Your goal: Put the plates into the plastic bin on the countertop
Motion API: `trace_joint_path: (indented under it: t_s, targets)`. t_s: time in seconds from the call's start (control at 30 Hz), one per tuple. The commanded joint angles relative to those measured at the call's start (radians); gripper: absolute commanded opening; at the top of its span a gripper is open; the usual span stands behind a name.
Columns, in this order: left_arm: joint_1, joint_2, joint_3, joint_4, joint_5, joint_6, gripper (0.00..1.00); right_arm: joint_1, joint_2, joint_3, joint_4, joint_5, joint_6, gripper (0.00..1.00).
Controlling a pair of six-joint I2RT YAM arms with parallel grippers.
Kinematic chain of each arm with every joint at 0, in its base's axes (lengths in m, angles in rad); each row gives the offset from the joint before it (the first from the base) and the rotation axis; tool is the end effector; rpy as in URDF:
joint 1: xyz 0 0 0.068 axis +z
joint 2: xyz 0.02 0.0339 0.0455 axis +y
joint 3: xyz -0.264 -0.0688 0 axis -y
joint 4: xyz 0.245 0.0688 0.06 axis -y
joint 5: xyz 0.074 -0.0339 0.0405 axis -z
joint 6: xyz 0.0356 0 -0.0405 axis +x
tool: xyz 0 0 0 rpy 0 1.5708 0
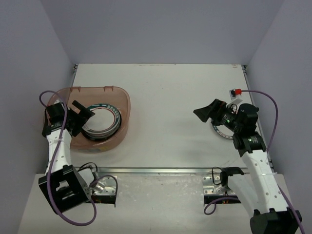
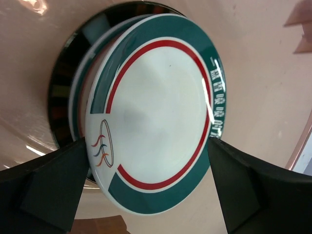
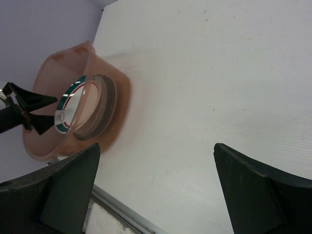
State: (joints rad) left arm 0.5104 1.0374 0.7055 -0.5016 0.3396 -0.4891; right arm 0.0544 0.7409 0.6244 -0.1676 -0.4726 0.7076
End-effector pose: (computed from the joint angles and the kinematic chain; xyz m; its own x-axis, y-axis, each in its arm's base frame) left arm 0.1884 0.0919 0.2381 -0.4456 -0.7572 -0.4776 -0.5376 0.6529 -0.5335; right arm 0.1758 0.0258 0.2932 -0.5278 0.5509 -0.6465 -0.1864 0.6675 0.7209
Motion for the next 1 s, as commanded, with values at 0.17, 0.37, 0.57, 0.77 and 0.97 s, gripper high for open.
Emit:
trace_joint_path:
  t_s: [0.17, 0.37, 0.57, 0.77, 0.97]
  targets:
    - [-0.098, -0.078, 0.094, -0.112, -0.161, 0.019, 1.00, -0.004, -0.045, 0.081, -0.167, 0.220, -0.160, 0.99]
    - [-0.098, -0.173, 0.200, -0.231, -0.284, 0.030, 1.00, -0.004, 0.011, 0.070, -0.198, 0.224, -0.152, 0.99]
    - [-0.099, -0.244, 0.279, -0.262, -0.189, 0.057, 1.00, -0.004, 0.056, 0.056, -0.201, 0.284, -0.103, 0.99]
    - [-0.099, -0.335, 0.281, -0.218, 0.043, 0.084, 1.00, -0.002, 0.207, 0.053, -0.200, 0.619, -0.236, 0.99]
    - [-0.123, -0.397, 0.129, -0.140, 0.080, 0.107, 1.00, 0.149, 0.651, 0.309, -0.284, 0.914, -0.375, 0.99]
